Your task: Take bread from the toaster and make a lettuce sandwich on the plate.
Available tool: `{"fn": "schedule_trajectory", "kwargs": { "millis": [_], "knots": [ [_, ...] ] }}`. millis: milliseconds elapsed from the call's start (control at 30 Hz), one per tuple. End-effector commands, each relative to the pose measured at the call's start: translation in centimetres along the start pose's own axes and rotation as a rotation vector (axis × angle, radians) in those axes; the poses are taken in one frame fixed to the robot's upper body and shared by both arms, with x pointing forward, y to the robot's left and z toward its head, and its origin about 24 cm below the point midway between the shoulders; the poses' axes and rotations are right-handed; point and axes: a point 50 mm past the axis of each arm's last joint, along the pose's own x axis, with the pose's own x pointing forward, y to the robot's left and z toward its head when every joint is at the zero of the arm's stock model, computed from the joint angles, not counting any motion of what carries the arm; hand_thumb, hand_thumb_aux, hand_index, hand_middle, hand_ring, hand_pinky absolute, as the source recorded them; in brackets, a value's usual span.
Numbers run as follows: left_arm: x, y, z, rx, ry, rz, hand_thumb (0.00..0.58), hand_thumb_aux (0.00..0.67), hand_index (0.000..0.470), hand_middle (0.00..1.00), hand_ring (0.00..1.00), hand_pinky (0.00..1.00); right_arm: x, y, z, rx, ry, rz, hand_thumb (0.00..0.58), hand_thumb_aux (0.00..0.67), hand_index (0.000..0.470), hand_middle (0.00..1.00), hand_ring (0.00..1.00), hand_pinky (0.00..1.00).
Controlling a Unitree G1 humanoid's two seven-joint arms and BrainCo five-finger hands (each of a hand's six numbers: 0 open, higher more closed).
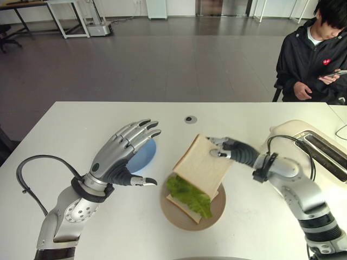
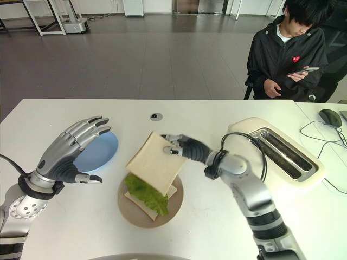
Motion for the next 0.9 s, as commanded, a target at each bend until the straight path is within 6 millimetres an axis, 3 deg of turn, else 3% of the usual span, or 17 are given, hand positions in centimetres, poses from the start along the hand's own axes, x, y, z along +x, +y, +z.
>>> {"fn": "schedule_trajectory", "kwargs": {
  "millis": [33,433,633,900],
  "knots": [
    [0.0,-0.9,1.1,0.003,-0.048,-0.083,0.0,0.0,0.0,0.0,0.0,0.0,0.7,1.2,-1.9,0.002,0.058,0.016,0.58,0.67,0.47,0.0,0.0,0.0],
    [-0.3,-6.2,3.9,-0.017,-0.173,-0.387,0.0,0.0,0.0,0.0,0.0,0.0,1.5,2.9,-3.2,-0.09,0.091,0.004,0.58,0.67,0.47,0.0,0.0,0.0],
    [-1.0,-6.6,5.0,0.0,-0.206,-0.469,0.0,0.0,0.0,0.0,0.0,0.0,1.6,3.4,-3.5,-0.147,0.103,0.019,0.58,0.67,0.47,0.0,0.0,0.0],
    [-2.1,-5.3,6.3,0.074,-0.22,-0.571,0.0,0.0,0.0,0.0,0.0,0.0,1.9,3.3,-3.7,-0.178,0.106,0.022,0.58,0.67,0.47,0.0,0.0,0.0]
  ]
}}
